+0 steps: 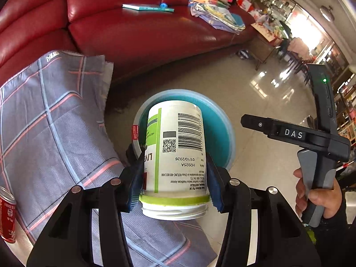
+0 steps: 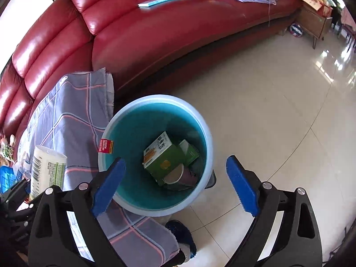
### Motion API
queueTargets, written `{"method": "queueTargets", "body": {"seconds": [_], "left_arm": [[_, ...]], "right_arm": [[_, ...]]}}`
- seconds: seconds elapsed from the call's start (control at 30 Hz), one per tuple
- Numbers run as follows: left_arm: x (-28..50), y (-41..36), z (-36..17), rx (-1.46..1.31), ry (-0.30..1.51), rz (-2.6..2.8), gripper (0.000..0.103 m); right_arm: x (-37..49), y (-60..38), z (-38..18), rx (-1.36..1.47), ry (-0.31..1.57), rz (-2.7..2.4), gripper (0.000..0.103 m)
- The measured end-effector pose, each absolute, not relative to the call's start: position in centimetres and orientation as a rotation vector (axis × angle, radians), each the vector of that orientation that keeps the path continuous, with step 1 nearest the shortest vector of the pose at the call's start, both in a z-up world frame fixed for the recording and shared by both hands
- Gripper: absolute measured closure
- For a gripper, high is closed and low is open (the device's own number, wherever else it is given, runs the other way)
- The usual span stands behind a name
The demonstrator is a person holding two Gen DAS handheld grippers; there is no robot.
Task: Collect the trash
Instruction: 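Carry the jar and bread box over the bin and open both tools, then move both tools back over the table toward the can and bottle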
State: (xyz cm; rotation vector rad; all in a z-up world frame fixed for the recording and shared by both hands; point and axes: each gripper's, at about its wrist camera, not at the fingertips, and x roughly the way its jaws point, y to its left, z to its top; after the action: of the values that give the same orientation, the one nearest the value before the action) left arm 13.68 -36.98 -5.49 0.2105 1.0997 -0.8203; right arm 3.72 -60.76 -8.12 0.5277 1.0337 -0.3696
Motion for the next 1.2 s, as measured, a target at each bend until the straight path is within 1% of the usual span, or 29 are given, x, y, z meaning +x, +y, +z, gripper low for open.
{"method": "queueTargets", "body": {"seconds": [0.27,0.33,0.4,0.43,0.47,0.53,0.57,0.6,0.63,0.93,1.2], "left_arm": [[14.1,-40.0,-7.2,0.241,1.127,-0.844,0.052],[14.2,-41.0,-7.6,0.250,1.132,-0.853,0.052],[14.4,-42.1,-8.1,0.265,1.148,-0.861,0.051],[14.5,-42.7,-8.4,0.277,1.160,-0.863,0.044],[14.6,-43.1,-8.7,0.288,1.171,-0.858,0.038],[14.3,-43.1,-8.6,0.298,1.158,-0.828,0.021],[14.1,-43.0,-8.5,0.296,1.145,-0.818,0.017],[14.0,-42.7,-8.3,0.289,1.131,-0.811,0.010],[14.0,-42.4,-8.2,0.283,1.123,-0.805,0.007],[14.0,-40.4,-7.9,0.258,1.137,-0.755,0.004],[13.3,-37.6,-6.8,0.226,1.128,-0.732,0.004]], "right_arm": [[3.4,-62.2,-7.8,0.542,1.031,-0.425,0.014],[3.3,-62.6,-7.5,0.539,1.026,-0.437,0.011],[3.0,-63.1,-7.2,0.541,1.017,-0.450,0.011],[3.0,-63.2,-7.2,0.543,1.015,-0.454,0.011],[2.8,-63.4,-7.2,0.548,1.013,-0.459,0.011],[2.6,-63.6,-7.1,0.554,1.010,-0.465,0.011],[2.6,-63.7,-7.1,0.554,1.010,-0.468,0.011],[2.6,-63.7,-7.2,0.555,1.011,-0.470,0.011],[2.5,-63.8,-7.2,0.557,1.012,-0.471,0.011],[3.4,-62.7,-7.4,0.528,1.051,-0.464,0.011],[3.9,-60.1,-7.1,0.501,1.090,-0.429,0.011]]}}
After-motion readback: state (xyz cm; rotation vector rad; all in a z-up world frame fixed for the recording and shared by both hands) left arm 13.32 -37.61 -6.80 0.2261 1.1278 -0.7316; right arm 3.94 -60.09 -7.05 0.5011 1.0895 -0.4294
